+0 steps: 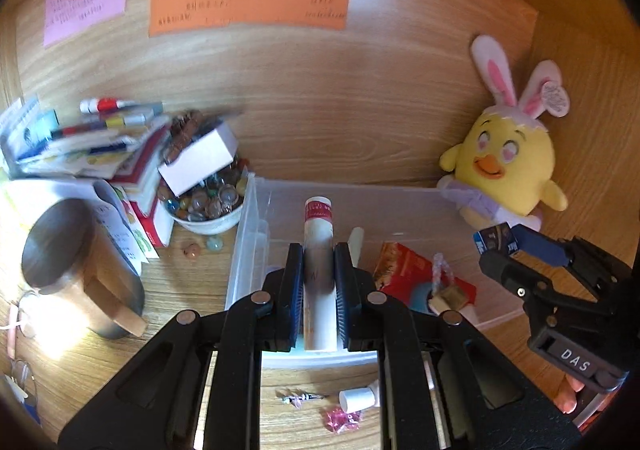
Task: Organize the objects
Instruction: 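Carry the white tube and Max box into the clear box and release both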
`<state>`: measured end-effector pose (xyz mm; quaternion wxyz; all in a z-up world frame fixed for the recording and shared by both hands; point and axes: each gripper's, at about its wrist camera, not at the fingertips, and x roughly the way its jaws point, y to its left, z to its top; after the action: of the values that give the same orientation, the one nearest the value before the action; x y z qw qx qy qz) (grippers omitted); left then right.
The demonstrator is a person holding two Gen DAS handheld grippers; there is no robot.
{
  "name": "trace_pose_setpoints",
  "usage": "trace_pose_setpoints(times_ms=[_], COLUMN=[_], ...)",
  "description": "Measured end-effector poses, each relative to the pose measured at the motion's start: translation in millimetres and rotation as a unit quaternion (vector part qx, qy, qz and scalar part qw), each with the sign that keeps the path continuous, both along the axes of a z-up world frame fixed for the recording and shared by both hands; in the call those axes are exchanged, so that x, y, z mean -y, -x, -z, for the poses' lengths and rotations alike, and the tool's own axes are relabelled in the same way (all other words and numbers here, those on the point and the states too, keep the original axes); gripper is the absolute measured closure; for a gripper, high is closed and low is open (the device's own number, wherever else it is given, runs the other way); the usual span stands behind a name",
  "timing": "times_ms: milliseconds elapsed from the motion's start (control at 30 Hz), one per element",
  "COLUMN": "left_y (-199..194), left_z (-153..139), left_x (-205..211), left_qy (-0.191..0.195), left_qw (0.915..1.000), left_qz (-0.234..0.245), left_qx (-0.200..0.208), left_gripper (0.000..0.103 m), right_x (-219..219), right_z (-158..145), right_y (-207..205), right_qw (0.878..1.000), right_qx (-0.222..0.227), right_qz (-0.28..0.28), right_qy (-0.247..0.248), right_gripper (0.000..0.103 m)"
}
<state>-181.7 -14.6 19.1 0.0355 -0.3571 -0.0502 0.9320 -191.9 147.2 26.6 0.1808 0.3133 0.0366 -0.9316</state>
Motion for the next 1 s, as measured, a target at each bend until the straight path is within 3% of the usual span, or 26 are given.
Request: trace_pose_setpoints(times_ms=[333,500,800,867,1000], left_y=[26.9,27.6,18.9,16.5,2.9], left_z=[38.6,42.0,36.8,33.6,22.7], left_x=[5.0,5.9,7.1,4.6,4.2], left_qy=[-0.01,-0.016,-0.025,-0.026,-0.028], left_qw=[0.9984,0.9979,0.9979,0.9979,0.9985], left_qz=[0.003,0.005,0.013,0.017,0.022], left_qx=[0.056,0.063,0.058,0.056,0.04], left_gripper=[0.089,0.089,0.088,0.08,0.066], right_x=[10.4,16.5,18.3,18.6,18.3], right_z=[33.9,47.2,48.2,47.5,40.5], right_y=[18.2,21.3,23.5,23.0,16.6], right_qw=[0.999,0.997,0.997,0.997,0.997], right_qx=[0.042,0.047,0.056,0.057,0.047], right_qz=[-0.01,-0.003,-0.005,-0.005,-0.004], right_qy=[-0.027,-0.057,-0.052,-0.053,-0.053], right_gripper=[0.057,0.057,0.054,0.045,0.042])
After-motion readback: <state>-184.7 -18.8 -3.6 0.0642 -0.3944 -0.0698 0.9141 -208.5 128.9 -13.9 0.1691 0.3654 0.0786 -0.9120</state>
